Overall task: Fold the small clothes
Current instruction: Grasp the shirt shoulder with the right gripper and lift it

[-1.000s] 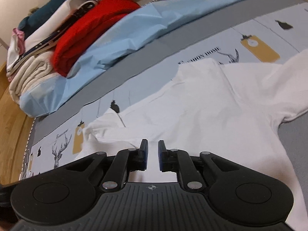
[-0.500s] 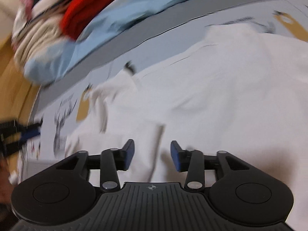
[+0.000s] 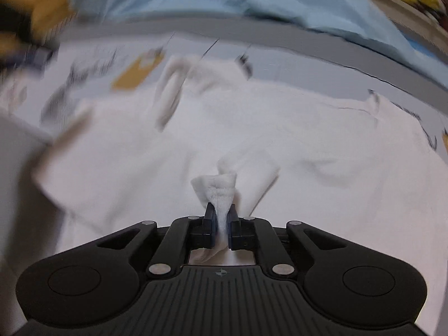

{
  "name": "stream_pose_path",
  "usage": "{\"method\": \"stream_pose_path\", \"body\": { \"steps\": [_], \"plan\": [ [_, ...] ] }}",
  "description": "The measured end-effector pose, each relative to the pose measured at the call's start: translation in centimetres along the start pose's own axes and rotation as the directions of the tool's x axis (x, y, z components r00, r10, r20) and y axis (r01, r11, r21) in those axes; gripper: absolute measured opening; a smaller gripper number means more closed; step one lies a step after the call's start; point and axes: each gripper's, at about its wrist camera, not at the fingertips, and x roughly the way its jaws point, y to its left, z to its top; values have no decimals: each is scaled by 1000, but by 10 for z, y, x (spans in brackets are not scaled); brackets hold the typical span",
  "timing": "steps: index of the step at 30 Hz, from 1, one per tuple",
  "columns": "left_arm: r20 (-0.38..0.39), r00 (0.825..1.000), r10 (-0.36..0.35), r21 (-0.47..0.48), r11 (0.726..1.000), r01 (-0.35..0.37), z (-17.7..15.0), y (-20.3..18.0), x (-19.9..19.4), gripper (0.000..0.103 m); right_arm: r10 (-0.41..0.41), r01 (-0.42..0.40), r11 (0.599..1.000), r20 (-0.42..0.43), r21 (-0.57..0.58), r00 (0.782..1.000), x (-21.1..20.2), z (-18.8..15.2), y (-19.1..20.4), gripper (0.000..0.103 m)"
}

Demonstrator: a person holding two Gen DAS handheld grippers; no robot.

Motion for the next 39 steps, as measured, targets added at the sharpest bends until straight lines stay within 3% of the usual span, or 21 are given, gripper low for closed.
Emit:
{"method": "stream_pose_path", "body": {
  "steps": [2, 4, 5, 6, 7, 8, 9, 11, 13, 15, 17, 19, 22, 23, 25, 28, 33, 35, 39],
  "plan": [
    [-29, 999, 24, -21, 999, -25, 2, 12, 7, 29, 16, -26, 996, 110, 91, 994, -23, 6, -17, 5],
    [-42, 998, 50, -50, 997, -52, 5, 23, 10, 29, 35, -80, 982, 247, 173, 968, -54, 12, -39, 5],
    [-40, 998, 56, -55, 997, -58, 7, 26, 10, 29, 29, -100, 973, 321, 207, 947, -69, 13, -51, 5],
    [-37, 998, 58, -51, 997, -60, 7, 27, 9, 29, -14, -98, 964, 412, 248, 911, -88, 13, -66, 4],
    [-33, 998, 54, -40, 998, -56, 7, 25, 7, 29, -74, -77, 953, 473, 293, 878, -103, 8, -83, 4],
    [-30, 998, 48, -27, 998, -49, 7, 22, 7, 29, -155, -30, 936, 489, 350, 858, -111, 5, -101, 4],
    [-32, 999, 40, -10, 999, -40, 5, 17, 7, 29, -235, 29, 909, 454, 416, 859, -111, 0, -121, 4],
    [-51, 998, 22, 28, 999, -21, -2, 5, 11, 29, -317, 122, 834, 284, 539, 905, -93, -14, -162, 4],
    [-88, 996, 1, 70, 998, 5, -11, -7, 18, 29, -370, 189, 740, 155, 645, 916, -81, -36, -195, 4],
    [-128, 991, -25, 97, 995, 37, -21, -19, 26, 29, -379, 209, 711, 114, 672, 919, -76, -47, -210, 4],
    [-155, 987, -50, 120, 990, 69, -30, -31, 34, 29, -369, 190, 707, 127, 681, 921, -77, -49, -218, 4],
    [-173, 982, -71, 129, 987, 94, -38, -40, 40, 29, -412, 182, 696, 179, 695, 893, -89, -49, -222, 4],
    [-184, 978, -97, 122, 985, 121, -45, -50, 48, 31, -527, 159, 649, 288, 744, 799, -116, -51, -229, 4],
    [-185, 977, -103, 118, 985, 126, -46, -52, 50, 31, -527, 146, 647, 301, 749, 794, -118, -49, -233, 4],
    [-195, 974, -118, 116, 983, 142, -49, -57, 56, 31, -448, 88, 654, 292, 751, 845, -109, -48, -244, 4],
    [-209, 967, -150, 124, 976, 178, -53, -69, 65, 32, -440, 108, 642, 249, 759, 863, -100, -52, -244, 4],
    [-182, 966, -184, 170, 962, 215, -58, -93, 77, 36, -425, 85, 659, 276, 747, 862, -103, -50, -242, 4],
    [-159, 971, -179, 187, 960, 208, -59, -101, 82, 45, -419, 82, 671, 286, 737, 862, -104, -48, -237, 4],
    [-133, 974, -184, 223, 952, 210, -63, -111, 94, 44, -411, 77, 682, 295, 727, 863, -105, -42, -236, 4]
  ]
}}
